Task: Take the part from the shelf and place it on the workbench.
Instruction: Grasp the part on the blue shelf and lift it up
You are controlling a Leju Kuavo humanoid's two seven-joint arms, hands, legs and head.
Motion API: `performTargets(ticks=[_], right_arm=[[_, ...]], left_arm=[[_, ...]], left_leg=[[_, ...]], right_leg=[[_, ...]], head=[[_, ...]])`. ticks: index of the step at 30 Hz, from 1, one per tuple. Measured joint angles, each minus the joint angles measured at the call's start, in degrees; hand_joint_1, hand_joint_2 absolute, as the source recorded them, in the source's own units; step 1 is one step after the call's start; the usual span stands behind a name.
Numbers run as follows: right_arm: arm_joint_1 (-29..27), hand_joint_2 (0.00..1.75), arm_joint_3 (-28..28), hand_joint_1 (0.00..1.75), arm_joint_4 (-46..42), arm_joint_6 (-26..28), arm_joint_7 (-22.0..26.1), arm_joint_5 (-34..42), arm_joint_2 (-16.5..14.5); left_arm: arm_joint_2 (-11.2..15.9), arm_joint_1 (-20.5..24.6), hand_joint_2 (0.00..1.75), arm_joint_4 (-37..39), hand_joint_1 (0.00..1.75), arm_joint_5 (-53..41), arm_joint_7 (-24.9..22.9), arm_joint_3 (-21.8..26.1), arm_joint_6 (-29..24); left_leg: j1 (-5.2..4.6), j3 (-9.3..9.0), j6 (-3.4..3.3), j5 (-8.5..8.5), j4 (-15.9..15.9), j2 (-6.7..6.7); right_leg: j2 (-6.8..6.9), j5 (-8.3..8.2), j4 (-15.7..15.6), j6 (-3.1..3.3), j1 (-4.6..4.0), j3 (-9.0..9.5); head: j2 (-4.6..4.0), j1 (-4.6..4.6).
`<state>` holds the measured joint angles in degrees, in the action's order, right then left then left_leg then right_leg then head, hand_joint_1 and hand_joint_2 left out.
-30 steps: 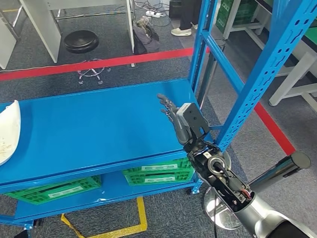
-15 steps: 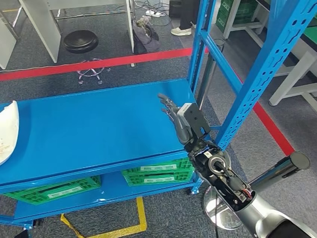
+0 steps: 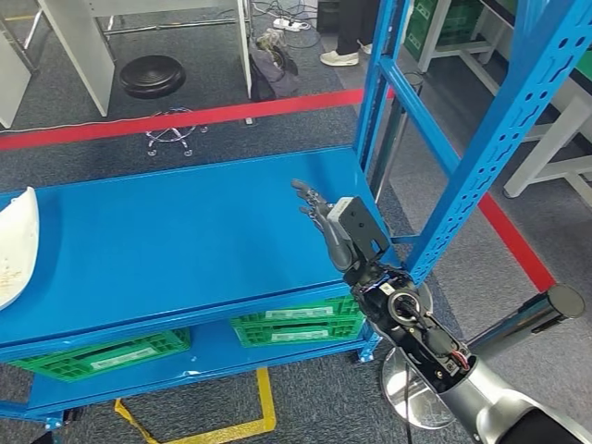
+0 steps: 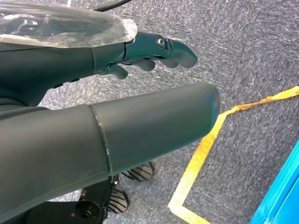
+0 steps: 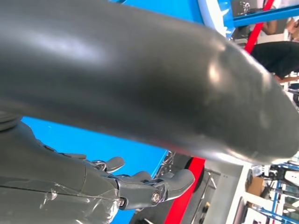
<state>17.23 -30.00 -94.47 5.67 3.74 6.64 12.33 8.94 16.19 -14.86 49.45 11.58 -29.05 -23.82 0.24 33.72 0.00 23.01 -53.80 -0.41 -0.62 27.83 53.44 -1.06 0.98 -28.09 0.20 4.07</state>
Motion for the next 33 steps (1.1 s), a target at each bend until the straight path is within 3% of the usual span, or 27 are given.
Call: performTargets(ticks=[2,5,6,7,8,10,11,13,16,18,20,22,23,24,25,27,28,31,33], right_arm=[[0.2,0.00,0.1,0.00,0.2,-0.1,0.0,0.0,0.0],[0.1,0.00,0.1,0.00,0.6,-0.1,0.0,-0.1,0.0],[0.0,0.00,0.1,0.00,0.7,-0.1,0.0,-0.1,0.0],[-0.1,0.00,0.1,0.00,0.8,-0.1,0.0,-0.1,0.0],[-0.2,0.00,0.1,0.00,1.0,-0.1,0.0,-0.1,0.0],[-0.1,0.00,0.2,0.00,1.2,-0.1,0.0,-0.2,0.0],[-0.1,0.00,0.1,0.00,1.2,-0.1,0.0,-0.2,0.0],[-0.2,0.00,0.1,0.00,1.4,-0.2,0.0,-0.3,0.0],[-0.1,0.00,0.2,0.00,1.4,-0.3,0.0,-0.5,0.0],[0.2,0.00,0.2,0.00,1.4,-0.4,0.0,-0.8,0.0],[0.3,0.00,0.1,0.00,1.5,-0.4,-0.1,-1.0,-0.1],[0.2,0.00,0.0,0.00,1.6,-0.5,-0.2,-1.1,-0.1],[0.2,0.00,0.0,0.00,1.7,-0.5,-0.2,-1.1,-0.1],[0.2,0.00,0.0,0.00,1.7,-0.5,-0.3,-1.3,-0.1],[0.2,0.00,0.0,0.00,1.8,-0.5,-0.3,-1.4,-0.1],[0.4,0.00,0.0,0.00,1.8,-0.5,-0.4,-1.5,-0.1],[0.5,0.00,0.0,0.00,1.8,-0.5,-0.4,-1.6,-0.1],[0.7,0.00,0.0,0.00,1.7,-0.5,-0.6,-1.9,-0.1],[0.8,0.00,0.0,0.00,1.7,-0.5,-0.7,-2.0,-0.2]], left_arm=[[0.0,0.0,0.00,0.0,0.00,0.0,0.0,0.0,0.0],[0.0,0.0,0.00,0.0,0.00,0.0,0.0,0.0,0.0],[-0.1,-0.1,0.00,0.0,0.00,0.0,0.0,0.0,0.0],[-0.1,-0.2,0.00,0.0,0.00,0.0,0.0,0.0,0.0],[-0.1,-0.3,0.00,0.0,0.00,0.0,0.0,0.0,0.0],[-0.1,-0.3,0.00,0.0,0.00,0.0,0.0,0.0,0.0],[-0.1,-0.3,0.00,0.0,0.00,0.0,0.0,0.0,0.0],[0.0,-0.3,0.00,0.0,0.00,0.0,0.0,0.0,0.0],[0.0,-0.3,0.00,0.0,0.00,0.0,0.0,0.0,0.0],[0.0,-0.2,0.00,0.0,0.00,0.0,0.0,0.0,0.0],[0.0,-0.2,0.00,0.0,0.00,0.0,0.0,0.0,0.0],[0.0,-0.3,0.00,0.0,0.00,0.0,0.0,0.0,0.0],[0.0,-0.3,0.00,0.0,0.00,0.0,0.0,0.0,0.0],[0.0,-0.3,0.00,0.0,0.00,0.0,0.0,0.0,0.0],[0.0,-0.3,0.00,0.0,0.00,0.0,0.0,0.0,0.0],[0.0,-0.1,0.00,0.0,0.00,0.0,0.0,0.0,0.0],[0.0,0.0,0.00,0.0,0.00,0.1,0.0,0.0,0.0],[-0.1,0.1,0.00,0.0,0.00,0.3,0.1,0.0,0.0],[-0.1,0.2,0.00,0.0,0.00,0.4,0.3,0.0,0.0]], left_leg=[[0.34,-0.68,-0.44,-0.09,0.7,0.14],[0.49,-1.29,-0.78,0.14,0.9,0.27],[0.54,-1.41,-0.75,0.25,0.9,0.18],[0.64,-1.54,-0.62,0.37,0.8,0.05],[0.78,-1.73,-0.40,0.53,0.8,-0.13],[0.96,-2.06,0.31,0.95,0.4,-0.55],[0.95,-2.05,0.72,1.12,0.2,-0.76],[0.89,-1.82,1.59,1.08,0.0,-1.10],[1.25,-1.47,2.61,1.40,-0.5,-1.07],[1.32,0.65,2.99,3.90,-5.0,-0.52],[1.26,4.63,3.17,7.19,-12.8,-0.19],[1.26,7.28,3.21,8.09,-17.3,-0.17],[1.26,7.21,3.16,7.18,-16.7,-0.12],[1.26,6.00,3.05,5.47,-14.0,0.01],[1.26,3.95,2.91,3.41,-10.0,0.35],[0.88,0.32,2.41,0.87,-2.7,1.25],[0.70,-0.53,2.09,0.48,-1.0,1.48],[0.45,-0.68,1.02,0.65,-0.4,0.70],[0.51,-0.85,0.33,0.59,-0.3,0.13]], right_leg=[[0.12,1.83,3.1,-0.23,0.01,-1.33],[0.22,6.62,15.0,-0.48,0.18,-7.32],[0.22,7.01,17.6,-0.61,0.28,-8.85],[0.22,6.19,17.7,-0.72,0.38,-9.28],[0.22,4.30,15.5,-0.80,0.51,-8.52],[-0.11,-0.01,7.5,-0.95,0.83,-5.09],[-0.39,-1.15,4.2,-0.93,0.88,-3.52],[-0.83,-1.25,1.9,-0.60,0.65,-2.33],[-0.47,-1.57,1.5,0.56,0.49,-2.07],[-0.04,-1.83,1.1,1.42,0.54,-1.85],[0.41,-1.83,1.0,1.95,0.32,-1.92],[0.92,-1.78,1.1,2.08,0.13,-1.98],[1.21,-1.74,1.1,2.10,0.06,-1.97],[1.48,-1.69,1.1,2.04,0.03,-1.89],[1.77,-1.59,1.1,1.92,0.01,-1.76],[2.30,-1.28,1.1,1.40,-0.24,-1.57],[2.51,-1.14,1.1,1.09,-0.35,-1.51],[3.07,-0.77,1.0,0.11,-0.28,-1.27],[2.55,0.88,3.2,-0.43,-0.04,-2.14]], head=[[0.00,0.24],[0.00,0.66],[0.00,0.71],[0.00,0.76],[0.00,0.83],[0.00,0.91],[0.00,0.91],[0.00,0.82],[0.00,0.63],[0.00,0.34],[0.00,0.10],[0.00,0.05],[0.00,0.03],[0.00,0.03],[0.00,0.01],[0.00,0.00],[0.00,0.02],[0.00,0.20],[0.00,0.35]])
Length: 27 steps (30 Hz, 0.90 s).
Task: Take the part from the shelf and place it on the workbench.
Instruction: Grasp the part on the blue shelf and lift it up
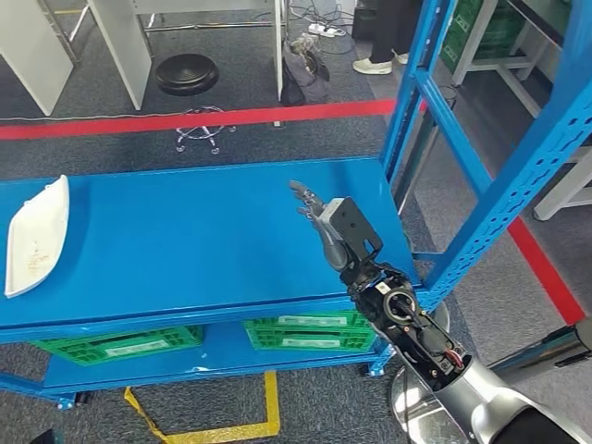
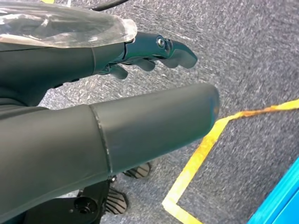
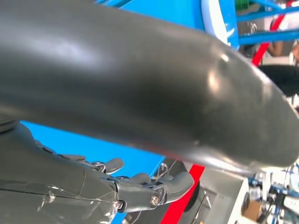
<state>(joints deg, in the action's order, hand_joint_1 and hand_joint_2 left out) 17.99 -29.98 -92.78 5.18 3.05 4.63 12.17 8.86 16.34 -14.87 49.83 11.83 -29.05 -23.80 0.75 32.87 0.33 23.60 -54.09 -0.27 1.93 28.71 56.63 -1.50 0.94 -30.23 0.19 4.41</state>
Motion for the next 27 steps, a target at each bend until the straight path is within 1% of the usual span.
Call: performTargets(ticks=[1,3,4,5,6,7,8,9,10,11,12,13,14,15,16,17,18,19,20,21,22,23,24,25,26,27], right_arm=[[0.1,0.00,0.0,0.00,0.0,0.0,-0.1,-0.1,0.0],[0.1,0.00,0.0,0.00,-0.1,0.0,-0.2,-0.1,0.0],[0.1,0.00,0.0,0.00,-0.1,0.0,-0.3,-0.1,0.0],[0.0,0.00,0.0,0.00,-0.1,0.0,-0.3,-0.1,0.0],[-0.1,0.00,0.0,0.00,-0.1,-0.1,-0.4,-0.1,0.0],[-0.1,0.00,0.0,0.00,-0.1,-0.1,-0.4,-0.1,0.0],[0.0,0.00,0.0,0.00,-0.1,-0.2,-0.4,-0.1,0.0],[0.1,0.00,0.0,0.00,-0.1,-0.2,-0.4,-0.1,0.0],[0.2,0.00,0.0,0.00,-0.1,-0.2,-0.4,-0.1,0.0],[0.2,0.00,0.0,0.00,-0.2,-0.2,-0.4,-0.1,0.0],[0.2,0.00,0.0,0.00,-0.2,-0.2,-0.5,-0.1,0.0],[0.3,0.00,0.0,0.00,-0.2,-0.2,-0.5,-0.1,0.0],[0.3,0.00,-0.1,0.00,-0.3,-0.2,-0.5,-0.1,-0.1],[0.4,0.00,-0.1,0.00,-0.3,-0.2,-0.5,-0.1,-0.1],[0.5,0.00,-0.1,0.00,-0.3,-0.3,-0.4,-0.1,-0.1],[0.5,0.00,-0.1,0.00,-0.3,-0.3,-0.4,-0.2,-0.2],[0.6,0.00,-0.1,0.00,-0.3,-0.3,-0.5,-0.2,-0.2],[0.6,0.00,-0.1,0.00,-0.4,-0.4,-0.5,-0.2,-0.2],[0.5,0.00,-0.2,0.00,-0.3,-0.4,-0.5,-0.2,-0.2],[0.5,0.00,-0.2,0.00,-0.3,-0.5,-0.5,-0.2,-0.2],[0.5,0.00,-0.3,0.00,-0.3,-0.5,-0.6,-0.2,-0.2],[0.4,0.00,-0.3,0.00,-0.3,-0.6,-0.6,-0.2,-0.2],[0.5,0.00,-0.3,0.00,-0.3,-0.6,-0.7,-0.2,-0.2],[0.5,0.00,-0.3,0.00,-0.4,-0.6,-0.7,-0.2,-0.2],[0.5,0.00,-0.3,0.00,-0.4,-0.6,-0.8,-0.2,-0.2],[0.6,0.00,-0.3,0.00,-0.4,-0.6,-0.8,-0.2,-0.2]], left_arm=[[0.0,0.0,0.00,0.0,0.00,0.0,0.1,0.0,0.0],[0.0,0.0,0.00,0.0,0.00,0.0,0.2,0.0,0.0],[0.0,0.0,0.00,0.0,0.00,0.0,0.2,0.0,0.1],[0.0,0.0,0.00,0.0,0.00,0.0,0.2,0.0,0.1],[0.0,0.0,0.00,0.0,0.00,0.1,0.2,0.0,0.1],[-0.1,0.0,0.00,0.0,0.00,0.1,0.2,0.0,0.1],[-0.1,0.0,0.00,0.0,0.00,0.1,0.3,0.0,0.1],[-0.2,0.1,0.00,0.0,0.00,0.1,0.3,0.0,0.1],[-0.3,0.1,0.00,0.0,0.00,0.1,0.3,0.0,0.1],[-0.4,0.2,0.00,0.0,0.00,0.1,0.3,0.0,0.1],[-0.5,0.2,0.00,0.0,0.00,0.1,0.3,0.0,0.1],[-0.5,0.1,0.00,0.0,0.00,0.2,0.3,0.0,0.1],[-0.4,0.0,0.00,0.0,0.00,0.2,0.3,0.0,0.1],[-0.4,0.0,0.00,0.0,0.00,0.2,0.4,0.0,0.1],[-0.4,0.0,0.00,0.0,0.00,0.2,0.4,0.0,0.1],[-0.3,0.1,0.00,0.0,0.00,0.2,0.5,0.0,0.1],[-0.3,0.1,0.00,0.0,0.00,0.2,0.6,0.0,0.0],[-0.3,0.1,0.00,0.0,0.00,0.2,0.7,0.0,-0.2],[-0.3,0.1,0.00,0.0,0.00,0.2,0.8,0.0,-0.6],[-0.4,0.0,0.00,0.0,0.00,0.2,0.9,0.1,-1.0],[-0.4,0.0,0.00,0.0,0.00,0.2,1.0,0.1,-1.5],[-0.4,0.0,0.00,0.0,0.00,0.2,1.2,0.1,-2.1],[-0.4,0.0,0.00,0.0,0.00,0.1,1.3,0.1,-2.7],[-0.4,0.0,0.00,0.0,0.00,0.0,1.4,0.1,-3.1],[-0.4,0.0,0.00,0.0,0.00,-0.1,1.4,0.1,-3.3],[-0.4,0.0,0.00,0.0,0.00,-0.2,1.4,0.1,-3.3]], left_leg=[[0.05,-0.10,-0.34,-0.05,0.1,-0.28],[-0.10,-0.14,-0.66,0.03,0.1,-0.78],[-0.21,-0.15,-0.75,0.07,0.1,-1.09],[-0.31,-0.20,-0.81,0.12,0.0,-1.48],[-0.41,-0.31,-0.85,0.17,0.0,-1.98],[-0.50,-0.50,-0.86,0.25,0.0,-2.53],[-0.52,-0.69,-0.85,0.33,0.0,-3.09],[-0.62,-0.79,-0.76,0.43,0.0,-3.62],[-0.64,-0.74,-0.62,0.48,-0.1,-4.08],[-0.57,-0.54,-0.41,0.45,-0.1,-4.50],[-0.48,-0.32,-0.11,0.35,-0.1,-4.95],[-0.32,-0.18,0.22,0.21,0.0,-5.41],[-0.22,-0.10,0.54,0.23,0.0,-5.47],[-0.27,0.11,0.87,0.59,-0.5,-4.83],[-0.34,0.82,1.13,1.52,-2.1,-3.75],[-0.34,2.23,1.38,3.03,-4.9,-2.40],[-0.32,4.23,1.65,4.78,-8.8,-1.27],[-0.17,6.47,1.89,6.37,-12.9,-0.73],[-0.02,8.26,2.12,7.25,-16.1,-0.47],[0.13,9.17,2.30,7.16,-17.4,-0.32],[0.26,8.72,2.42,5.87,-16.1,-0.09],[0.36,7.09,2.48,3.84,-12.7,0.31],[0.40,4.75,2.47,1.75,-8.0,1.08],[0.32,2.59,2.27,0.16,-3.9,2.03],[0.17,1.22,1.98,-0.69,-1.1,2.74],[-0.01,0.60,1.62,-0.89,0.1,3.16]], right_leg=[[-0.49,1.68,2.9,-0.19,0.07,-1.32],[-1.31,5.45,10.9,-0.21,0.04,-5.00],[-1.49,6.74,14.6,-0.18,0.01,-6.88],[-1.59,7.06,16.8,-0.09,0.00,-8.12],[-1.70,6.05,16.6,0.13,-0.07,-8.31],[-1.96,3.94,14.1,0.47,-0.20,-7.43],[-2.69,1.12,9.8,0.94,-0.34,-5.72],[-3.76,-1.25,5.2,1.47,-0.44,-3.70],[-4.67,-2.59,1.6,1.81,-0.51,-2.08],[-5.33,-3.07,-0.4,2.02,-0.57,-1.13],[-5.39,-2.91,-1.3,2.10,-0.67,-0.67],[-4.99,-2.83,-1.6,2.11,-0.76,-0.48],[-4.49,-2.93,-1.9,2.25,-0.65,-0.30],[-3.97,-3.05,-2.2,2.46,-0.52,-0.01],[-3.40,-3.15,-2.6,2.68,-0.35,0.28],[-2.80,-3.20,-2.8,2.87,-0.23,0.48],[-2.26,-3.15,-2.9,3.01,-0.28,0.54],[-1.68,-3.09,-2.9,3.10,-0.32,0.52],[-1.12,-3.03,-2.9,3.14,-0.34,0.52],[-0.60,-2.96,-2.8,3.13,-0.34,0.54],[-0.05,-2.84,-2.8,3.06,-0.34,0.61],[0.47,-2.70,-2.8,2.91,-0.32,0.75],[0.97,-2.50,-2.8,2.68,-0.31,0.95],[1.44,-2.30,-2.8,2.39,-0.40,1.14],[1.82,-2.10,-2.8,2.07,-0.54,1.28],[2.13,-1.95,-2.8,1.76,-0.68,1.40]], head=[[-0.01,0.14],[0.00,0.47],[0.00,0.55],[0.01,0.60],[0.01,0.62],[0.01,0.64],[0.01,0.69],[0.01,0.63],[0.01,0.59],[0.01,0.57],[0.01,0.55],[0.01,0.63],[0.01,0.70],[0.01,0.67],[0.01,0.52],[0.01,0.36],[0.01,0.18],[0.01,0.05],[0.01,0.02],[0.01,-0.02],[0.01,-0.05],[0.01,-0.06],[0.01,-0.07],[0.01,-0.09],[0.01,-0.09],[0.01,-0.09]])
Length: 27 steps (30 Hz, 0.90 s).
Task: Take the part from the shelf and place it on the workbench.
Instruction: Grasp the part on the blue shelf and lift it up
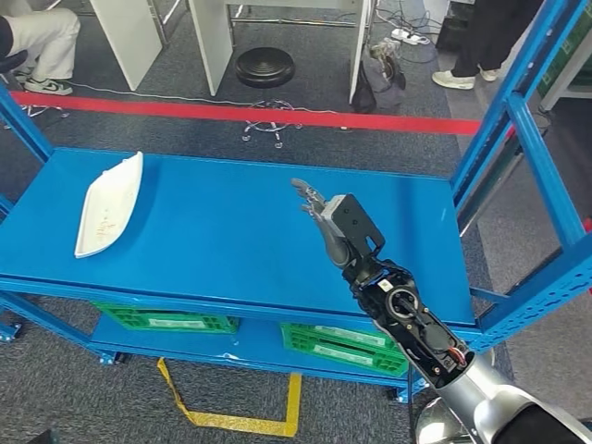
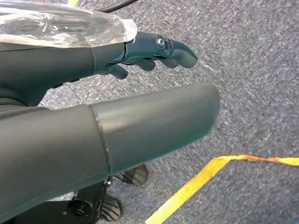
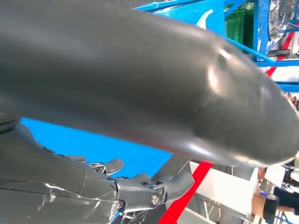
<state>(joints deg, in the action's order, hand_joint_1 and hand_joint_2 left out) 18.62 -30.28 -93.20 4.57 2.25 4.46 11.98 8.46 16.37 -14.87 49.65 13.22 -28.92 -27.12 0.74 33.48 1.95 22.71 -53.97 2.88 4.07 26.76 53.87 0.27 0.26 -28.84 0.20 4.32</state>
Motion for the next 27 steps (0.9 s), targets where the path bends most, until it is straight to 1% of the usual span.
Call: performTargets(ticks=[1,2,3,4,5,6,7,8,9,10,11,12,13,14,15,16,17,18,19,20,21,22,23,24,25,26,27], right_arm=[[0.1,0.00,0.0,0.00,0.0,0.0,0.0,0.0,0.0],[0.1,0.00,0.0,0.00,0.0,0.0,0.0,0.0,0.0],[0.1,0.00,0.0,0.00,-0.1,-0.1,-0.1,0.0,0.0],[0.1,0.00,0.0,0.00,-0.2,-0.1,-0.1,0.0,0.0],[0.1,0.00,0.0,0.00,-0.2,-0.1,-0.1,0.0,0.0],[0.1,0.00,0.0,0.00,-0.3,-0.1,-0.1,0.0,0.0],[0.0,0.00,0.0,0.00,-0.4,-0.1,-0.2,0.0,0.0],[-0.1,0.00,0.0,0.00,-0.4,-0.1,-0.2,0.0,0.0],[-0.2,0.00,0.1,0.00,-0.4,-0.1,-0.2,0.0,0.0],[-0.3,0.00,0.1,0.00,-0.4,-0.1,-0.2,0.0,0.0],[-0.4,0.00,0.1,0.00,-0.4,-0.1,-0.2,0.0,0.0],[-0.4,0.00,0.1,0.00,-0.4,-0.1,-0.2,0.0,0.0],[-0.3,0.00,0.1,0.00,-0.4,-0.1,-0.2,0.0,0.0],[-0.2,0.00,0.1,0.00,-0.4,-0.1,-0.2,0.0,0.0],[-0.2,0.00,0.1,0.00,-0.4,-0.1,-0.2,0.0,0.0],[-0.1,0.00,0.0,0.00,-0.4,-0.1,-0.2,0.1,0.0],[-0.1,0.00,0.0,0.00,-0.4,-0.1,-0.2,0.1,0.0],[0.0,0.00,0.0,0.00,-0.4,-0.1,-0.2,0.1,0.0],[0.0,0.00,0.0,0.00,-0.4,-0.2,-0.2,0.1,0.0],[0.1,0.00,0.0,0.00,-0.4,-0.2,-0.2,0.1,0.0],[0.2,0.00,0.0,0.00,-0.4,-0.2,-0.2,0.1,0.0],[0.3,0.00,0.0,0.00,-0.4,-0.3,-0.2,0.1,0.0],[0.3,0.00,0.0,0.00,-0.4,-0.3,-0.2,0.1,0.0],[0.2,0.00,0.0,0.00,-0.4,-0.3,-0.2,0.1,0.0],[0.2,0.00,-0.1,0.00,-0.4,-0.3,-0.2,0.1,0.0],[0.2,0.00,-0.1,0.00,-0.4,-0.3,-0.2,0.1,0.0],[0.2,0.00,-0.2,0.00,-0.4,-0.3,-0.2,0.1,0.0]], left_arm=[[0.0,0.0,0.00,0.0,0.00,-0.1,0.0,0.0,0.1],[0.0,0.0,0.00,0.0,0.00,-0.1,-0.1,0.0,0.2],[0.0,0.0,0.00,0.0,0.00,-0.2,-0.2,0.0,0.4],[0.0,-0.1,0.00,0.0,0.00,-0.2,-0.4,0.0,0.7],[0.1,0.0,0.00,0.0,0.00,-0.3,-0.5,0.0,0.9],[0.1,0.0,0.00,0.0,0.00,-0.3,-0.5,0.0,1.0],[0.1,0.0,0.00,0.0,0.00,-0.3,-0.6,0.0,1.0],[0.1,0.0,0.00,0.0,0.00,-0.3,-0.6,0.0,1.1],[0.1,0.0,0.00,0.0,0.00,-0.3,-0.7,0.0,1.1],[0.1,0.0,0.00,0.0,0.00,-0.3,-0.7,0.0,1.1],[0.0,-0.1,0.00,0.0,0.00,-0.3,-0.7,0.0,1.1],[0.0,-0.1,0.00,0.0,0.00,-0.2,-0.7,0.0,1.1],[0.0,-0.1,0.00,0.0,0.00,-0.2,-0.7,0.0,1.1],[-0.1,0.0,0.00,0.0,0.00,-0.2,-0.7,0.0,1.1],[-0.1,0.0,0.00,0.0,0.00,-0.2,-0.7,0.0,1.1],[-0.1,0.0,0.00,0.0,0.00,-0.2,-0.7,0.0,1.1],[-0.1,0.0,0.00,0.0,0.00,-0.2,-0.7,0.0,1.1],[-0.1,-0.1,0.00,0.0,0.00,-0.1,-0.7,0.0,1.1],[-0.1,-0.2,0.00,0.0,0.00,-0.1,-0.7,0.0,1.1],[-0.1,-0.2,0.00,0.0,0.00,-0.2,-0.7,0.0,1.1],[-0.1,-0.2,0.00,0.0,0.00,-0.2,-0.7,0.0,1.1],[-0.1,-0.1,0.00,0.0,0.00,-0.2,-0.7,0.0,1.1],[-0.1,-0.1,0.00,0.0,0.00,-0.2,-0.7,0.0,1.1],[-0.1,-0.1,0.00,0.0,0.00,-0.2,-0.7,0.0,1.1],[-0.2,-0.1,0.00,0.0,0.00,-0.2,-0.7,0.0,1.1],[-0.2,-0.2,0.00,0.0,0.00,-0.2,-0.7,0.0,1.1],[-0.2,-0.2,0.00,0.0,0.00,-0.2,-0.7,0.0,1.1]], left_leg=[[-0.20,0.05,-0.41,0.10,-0.1,-0.14],[-0.26,0.08,-0.76,0.07,0.0,-0.63],[-0.17,0.02,-1.09,0.09,0.1,-1.11],[-0.07,-0.08,-1.43,0.09,0.1,-1.57],[0.06,-0.19,-1.77,0.05,0.2,-1.98],[0.12,-0.28,-2.02,0.04,0.3,-2.35],[0.08,-0.30,-2.22,0.07,0.3,-2.82],[0.00,-0.31,-2.35,0.07,0.3,-3.36],[-0.07,-0.34,-2.41,0.09,0.3,-3.98],[-0.13,-0.38,-2.43,0.11,0.2,-4.66],[-0.16,-0.49,-2.41,0.13,0.2,-5.35],[-0.16,-0.63,-2.37,0.17,0.2,-5.99],[-0.16,-0.76,-2.30,0.21,0.2,-6.54],[-0.24,-0.73,-2.10,0.25,0.1,-7.12],[-0.19,-0.55,-1.84,0.23,0.0,-7.63],[-0.10,-0.27,-1.50,0.14,0.0,-8.14],[-0.02,0.02,-1.06,-0.03,0.0,-8.74],[0.16,0.21,-0.70,-0.11,0.0,-9.05],[0.15,0.45,-0.38,0.12,-0.3,-8.59],[0.09,1.09,-0.13,0.93,-1.6,-7.58],[0.04,2.32,0.06,2.39,-4.1,-6.23],[-0.01,4.17,0.24,4.26,-7.9,-4.87],[0.01,6.34,0.42,6.11,-12.2,-4.14],[0.06,8.17,0.56,7.30,-15.8,-3.77],[0.09,9.12,0.63,7.45,-17.5,-3.57],[0.12,8.79,0.63,6.51,-16.7,-3.39],[0.12,7.21,0.55,4.71,-13.6,-3.11]], right_leg=[[0.35,0.12,-0.1,-0.29,-0.12,0.11],[0.74,0.27,0.0,-0.59,-0.12,0.28],[0.67,0.56,0.1,-0.92,0.03,0.31],[0.07,1.25,0.7,-1.20,0.15,0.12],[-0.90,2.48,2.5,-1.42,0.27,-0.63],[-2.15,4.19,5.6,-1.55,0.36,-2.03],[-3.09,6.23,10.0,-1.59,0.34,-4.08],[-3.56,7.96,14.6,-1.59,0.33,-6.34],[-3.79,8.84,18.0,-1.54,0.31,-8.15],[-3.90,8.58,19.3,-1.44,0.31,-9.08],[-3.98,7.02,17.9,-1.28,0.31,-8.67],[-4.28,4.68,14.4,-1.07,0.32,-7.26],[-4.87,2.27,10.3,-0.85,0.32,-5.51],[-6.08,0.50,6.2,-0.61,0.40,-3.74],[-7.11,-0.42,3.4,-0.47,0.41,-2.47],[-7.84,-0.67,1.8,-0.36,0.36,-1.80],[-8.13,-0.59,1.1,-0.22,0.30,-1.42],[-7.63,-0.68,0.8,-0.01,0.33,-1.22],[-7.05,-0.86,0.6,0.28,0.39,-1.08],[-6.45,-1.03,0.3,0.61,0.49,-0.92],[-5.81,-1.15,0.1,0.90,0.56,-0.78],[-5.16,-1.15,0.1,1.05,0.43,-0.76],[-4.53,-1.11,0.1,1.17,0.35,-0.80],[-3.85,-1.07,0.1,1.21,0.28,-0.81],[-3.21,-1.02,0.1,1.23,0.25,-0.82],[-2.61,-0.95,0.1,1.22,0.23,-0.79],[-2.05,-0.86,0.1,1.15,0.23,-0.69]], head=[[0.00,0.04],[0.00,0.09],[0.00,0.14],[0.00,0.23],[0.00,0.30],[0.00,0.41],[0.00,0.53],[0.00,0.62],[0.00,0.69],[0.00,0.73],[0.00,0.75],[0.00,0.79],[0.00,0.85],[0.00,0.79],[0.00,0.75],[0.00,0.70],[0.00,0.63],[0.00,0.64],[0.00,0.62],[0.00,0.49],[0.00,0.34],[0.00,0.22],[0.00,0.09],[0.00,0.05],[0.00,0.03],[0.00,0.01],[0.00,-0.01]])
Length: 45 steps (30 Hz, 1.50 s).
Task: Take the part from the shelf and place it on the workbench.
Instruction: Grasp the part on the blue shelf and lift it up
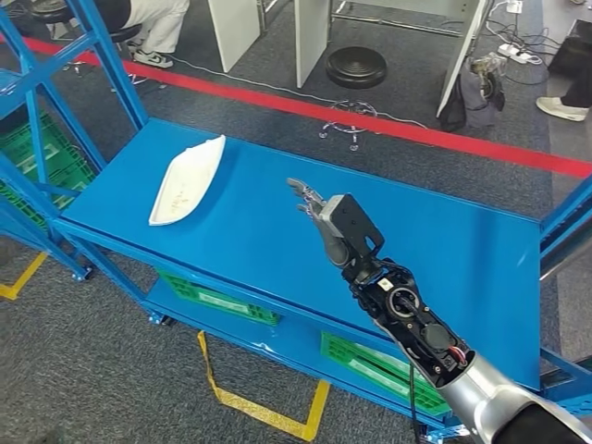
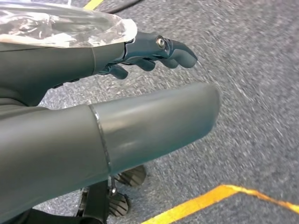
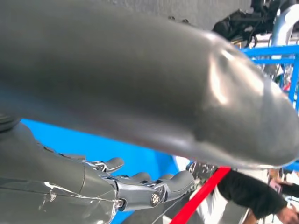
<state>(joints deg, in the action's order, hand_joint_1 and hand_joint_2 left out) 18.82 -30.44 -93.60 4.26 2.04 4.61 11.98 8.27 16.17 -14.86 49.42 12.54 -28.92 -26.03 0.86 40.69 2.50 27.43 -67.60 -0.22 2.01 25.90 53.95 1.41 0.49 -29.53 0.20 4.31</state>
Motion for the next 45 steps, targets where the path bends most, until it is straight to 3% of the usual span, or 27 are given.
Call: performTargets(ticks=[2,4,6,8,9,12,13,14,16,18,20,22,24,26,28,29,30,32,34,35,37,39,41,43,44,45], right_arm=[[0.0,0.00,0.0,0.00,0.0,0.0,0.0,0.0,0.0],[0.1,0.00,0.0,0.00,0.0,0.0,0.0,0.0,0.0],[0.2,0.00,0.0,0.00,0.0,0.0,0.0,0.0,0.0],[0.2,0.00,-0.1,0.00,0.0,0.0,0.0,0.0,0.0],[0.2,0.00,-0.1,0.00,-0.1,0.0,0.0,0.0,0.0],[0.0,0.00,-0.1,0.00,0.0,0.0,0.0,0.0,0.0],[-0.1,0.00,-0.1,0.00,0.0,0.0,0.0,0.0,0.0],[-0.2,0.00,-0.1,0.00,0.0,0.0,0.0,0.0,0.0],[-0.2,0.00,-0.1,0.00,0.1,0.0,0.0,0.0,0.0],[0.0,0.00,-0.1,0.00,0.1,-0.1,0.0,0.0,0.0],[0.1,0.00,-0.1,0.00,0.1,-0.2,0.0,0.1,0.0],[0.3,0.00,-0.2,0.00,0.1,-0.3,0.0,0.2,0.0],[0.6,0.00,-0.2,0.00,0.1,-0.4,0.0,0.3,0.0],[0.8,0.00,-0.2,0.00,0.1,-0.5,0.1,0.3,0.0],[0.8,0.00,-0.2,0.00,0.1,-0.5,0.0,0.4,0.0],[0.8,0.00,-0.3,0.00,0.1,-0.5,0.0,0.4,0.0],[0.8,0.00,-0.3,0.00,0.2,-0.5,0.0,0.4,0.0],[0.9,0.00,-0.3,0.00,0.2,-0.5,0.0,0.4,0.0],[1.0,0.00,-0.3,0.00,0.1,-0.5,0.0,0.4,0.0],[1.0,0.00,-0.3,0.00,0.1,-0.5,0.0,0.4,0.0],[1.1,0.00,-0.3,0.00,0.1,-0.6,0.0,0.4,0.0],[1.2,0.00,-0.3,0.00,0.1,-0.6,0.0,0.4,0.0],[1.2,0.00,-0.3,0.00,0.1,-0.6,0.1,0.4,0.0],[1.0,0.00,-0.3,0.00,0.3,-0.6,0.0,0.5,0.0],[0.9,0.00,-0.4,0.00,0.4,-0.6,0.0,0.5,0.0],[0.8,0.00,-0.4,0.00,0.5,-0.6,0.0,0.6,0.0]], left_arm=[[0.1,0.1,0.00,0.0,0.00,0.0,0.0,0.0,0.0],[0.2,0.2,0.00,0.0,0.00,0.0,0.0,0.0,0.0],[0.2,0.1,0.00,0.0,0.00,0.0,0.0,0.0,0.0],[0.3,0.1,0.00,0.0,0.00,0.0,0.0,0.0,0.0],[0.3,0.1,0.00,0.0,0.00,0.0,0.0,0.0,0.0],[0.2,0.2,0.00,0.0,0.00,-0.1,0.0,0.0,0.0],[0.2,0.2,0.00,0.0,0.00,-0.1,-0.1,0.0,0.0],[0.2,0.2,0.00,0.0,0.00,-0.1,-0.1,0.0,0.0],[0.1,0.1,0.00,0.0,0.00,-0.1,-0.2,0.0,0.0],[0.0,0.2,0.00,0.0,0.00,0.0,-0.2,0.0,-0.1],[0.0,0.2,0.00,0.0,0.00,0.1,-0.2,0.0,-0.1],[0.0,0.0,0.00,0.0,0.00,0.1,-0.2,0.0,-0.1],[0.1,-0.2,0.00,0.0,0.00,0.1,-0.1,0.0,-0.2],[0.1,-0.1,0.00,0.0,0.00,0.1,-0.2,0.0,-0.2],[0.0,-0.1,0.00,0.0,0.00,0.1,-0.2,0.0,-0.2],[-0.1,-0.1,0.00,0.0,0.00,0.2,-0.1,0.0,-0.2],[-0.1,-0.2,0.00,0.0,0.00,0.2,-0.1,0.0,-0.2],[0.0,-0.2,0.00,0.0,0.00,0.2,-0.1,0.0,-0.2],[0.0,0.0,0.00,0.0,0.00,0.1,-0.1,0.0,-0.2],[0.1,0.1,0.00,0.0,0.00,0.1,-0.1,0.0,-0.2],[0.2,0.0,0.00,0.0,0.00,0.2,-0.1,0.0,-0.2],[0.3,-0.1,0.00,0.0,0.00,0.2,-0.1,0.0,-0.2],[0.3,0.0,0.00,0.0,0.00,0.2,-0.1,0.0,-0.2],[0.3,0.0,0.00,0.0,0.00,0.2,-0.1,0.0,-0.2],[0.3,-0.1,0.00,0.0,0.00,0.2,-0.1,0.0,-0.2],[0.2,-0.2,0.00,0.0,0.00,0.1,-0.1,0.0,-0.2]], left_leg=[[-0.24,-4.72,-0.42,-3.64,8.8,1.59],[-0.64,-7.17,-1.08,-5.01,13.6,2.43],[-0.83,-7.22,-1.68,-5.01,14.0,1.57],[-0.59,-7.43,-2.24,-5.09,14.2,0.82],[-0.42,-7.55,-2.52,-5.15,14.3,0.47],[-0.35,-7.64,-2.94,-5.15,14.4,-0.80],[-0.37,-7.65,-2.96,-5.15,14.3,-1.36],[-0.38,-7.69,-2.96,-5.15,14.3,-1.94],[-0.32,-7.88,-2.85,-5.09,14.2,-3.16],[-0.37,-7.79,-2.43,-5.04,14.0,-4.27],[-0.35,-7.29,-1.69,-5.31,13.9,-5.23],[-0.16,-6.86,-0.96,-5.53,13.8,-5.67],[-0.18,-5.53,-0.48,-3.91,11.3,-3.65],[-0.23,-1.96,-0.11,-0.13,3.9,-1.12],[-0.17,1.63,0.16,2.64,-3.4,-0.50],[-0.16,2.11,0.19,2.61,-4.5,-0.38],[-0.17,1.14,0.14,1.44,-2.8,-0.20],[-0.34,-3.76,-0.24,-2.24,5.9,1.41],[-0.77,-7.49,-0.94,-4.31,12.8,2.86],[-1.00,-8.04,-1.25,-4.43,14.0,3.00],[-1.01,-8.01,-1.85,-4.58,14.3,1.94],[-0.66,-8.31,-2.44,-4.83,14.7,1.08],[-0.43,-8.52,-2.86,-4.91,14.9,0.17],[-0.41,-8.53,-3.02,-4.88,14.8,-0.98],[-0.41,-8.55,-3.02,-4.86,14.8,-1.60],[-0.37,-8.58,-2.96,-4.82,14.7,-2.27]], right_leg=[[0.96,0.31,0.0,-0.35,-0.18,0.26],[1.70,0.62,0.1,-0.85,-0.43,0.45],[2.38,0.85,0.0,-1.37,-0.50,0.66],[1.59,2.04,1.3,-1.91,-0.26,0.19],[0.65,3.45,3.6,-2.13,-0.13,-0.80],[-1.54,8.72,15.8,-2.52,0.01,-6.47],[-1.70,9.10,18.2,-2.57,0.04,-7.79],[-1.78,8.28,18.2,-2.56,0.06,-8.03],[-2.45,3.89,11.7,-2.36,0.15,-5.32],[-4.30,0.74,3.9,-2.10,0.27,-1.76],[-5.20,0.44,1.3,-1.77,0.19,-0.49],[-4.28,0.19,1.0,-1.14,0.11,-0.34],[-3.17,-0.20,0.5,-0.37,0.20,-0.22],[-2.03,-0.35,0.3,0.08,0.10,-0.34],[-0.81,-0.35,0.3,0.18,-0.06,-0.56],[-0.20,-0.35,0.4,0.19,-0.11,-0.63],[0.37,-0.33,0.4,0.17,-0.13,-0.62],[1.43,-0.19,0.4,-0.01,-0.24,-0.46],[2.28,0.07,0.4,-0.45,-0.49,-0.33],[2.69,0.18,0.4,-0.69,-0.58,-0.27],[3.38,0.44,0.4,-1.19,-0.56,-0.25],[1.97,1.82,2.2,-1.71,-0.39,-0.95],[-0.64,5.35,9.2,-2.08,-0.17,-3.89],[-1.66,8.31,17.2,-2.32,-0.03,-7.72],[-1.76,8.25,18.7,-2.40,0.04,-8.62],[-1.85,6.95,17.6,-2.42,0.11,-8.37]], head=[[0.00,-0.04],[0.00,0.10],[0.00,0.26],[0.00,0.36],[0.00,0.53],[0.00,0.98],[0.00,1.01],[0.00,1.04],[0.00,1.09],[0.00,1.03],[0.00,0.86],[0.00,0.75],[0.00,0.50],[0.00,0.19],[0.00,0.08],[0.00,0.07],[0.00,0.05],[0.00,0.01],[0.00,0.01],[0.00,0.09],[0.00,0.27],[-0.01,0.38],[-0.02,0.73],[-0.01,0.97],[-0.01,0.99],[0.00,1.02]])
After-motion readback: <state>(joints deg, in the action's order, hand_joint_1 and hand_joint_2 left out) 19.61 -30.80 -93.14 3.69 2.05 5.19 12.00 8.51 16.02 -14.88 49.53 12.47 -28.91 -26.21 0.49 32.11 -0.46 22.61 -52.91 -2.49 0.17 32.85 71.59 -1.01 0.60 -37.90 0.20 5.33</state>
